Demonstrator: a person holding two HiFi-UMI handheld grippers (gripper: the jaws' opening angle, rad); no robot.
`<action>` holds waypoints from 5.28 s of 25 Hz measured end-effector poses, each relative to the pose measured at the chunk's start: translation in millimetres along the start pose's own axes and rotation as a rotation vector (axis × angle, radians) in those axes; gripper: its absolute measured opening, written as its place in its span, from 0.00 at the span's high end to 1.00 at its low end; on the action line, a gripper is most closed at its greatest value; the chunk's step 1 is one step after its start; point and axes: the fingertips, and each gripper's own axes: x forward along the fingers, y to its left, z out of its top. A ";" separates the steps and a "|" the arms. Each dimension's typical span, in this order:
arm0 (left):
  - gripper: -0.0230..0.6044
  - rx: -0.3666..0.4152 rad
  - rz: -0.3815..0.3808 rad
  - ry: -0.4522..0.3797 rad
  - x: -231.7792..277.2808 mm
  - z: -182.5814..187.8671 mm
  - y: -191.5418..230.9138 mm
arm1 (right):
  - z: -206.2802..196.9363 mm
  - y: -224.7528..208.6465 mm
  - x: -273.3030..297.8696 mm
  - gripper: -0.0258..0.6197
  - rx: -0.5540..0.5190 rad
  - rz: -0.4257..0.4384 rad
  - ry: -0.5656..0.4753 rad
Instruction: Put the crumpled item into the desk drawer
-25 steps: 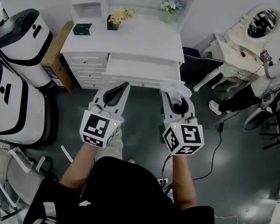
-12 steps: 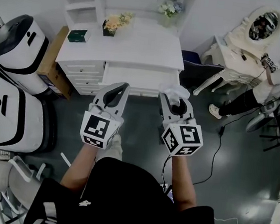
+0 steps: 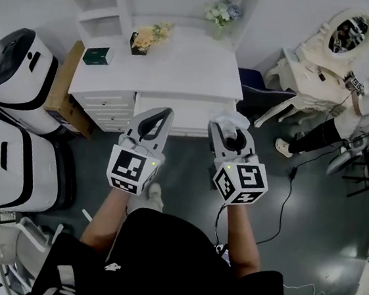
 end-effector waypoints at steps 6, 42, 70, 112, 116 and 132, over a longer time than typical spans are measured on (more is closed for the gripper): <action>0.95 -0.007 -0.021 -0.001 21.3 -0.1 33.0 | 3.8 0.3 35.4 0.74 -0.007 -0.009 0.012; 0.95 -0.039 -0.048 0.046 48.4 -47.8 139.9 | -23.7 27.5 147.8 0.74 0.002 -0.041 0.057; 0.95 -0.074 -0.024 0.142 134.2 -96.4 143.1 | -63.7 -41.6 204.3 0.74 0.041 0.014 0.167; 0.95 -0.169 0.020 0.395 216.2 -234.8 158.9 | -225.4 -98.3 282.6 0.74 0.051 0.202 0.546; 0.95 -0.180 0.028 0.419 217.4 -247.8 161.7 | -246.4 -97.9 287.0 0.74 0.046 0.235 0.603; 0.95 -0.248 0.049 0.490 216.6 -304.9 162.7 | -323.2 -99.0 288.6 0.74 -0.063 0.340 0.794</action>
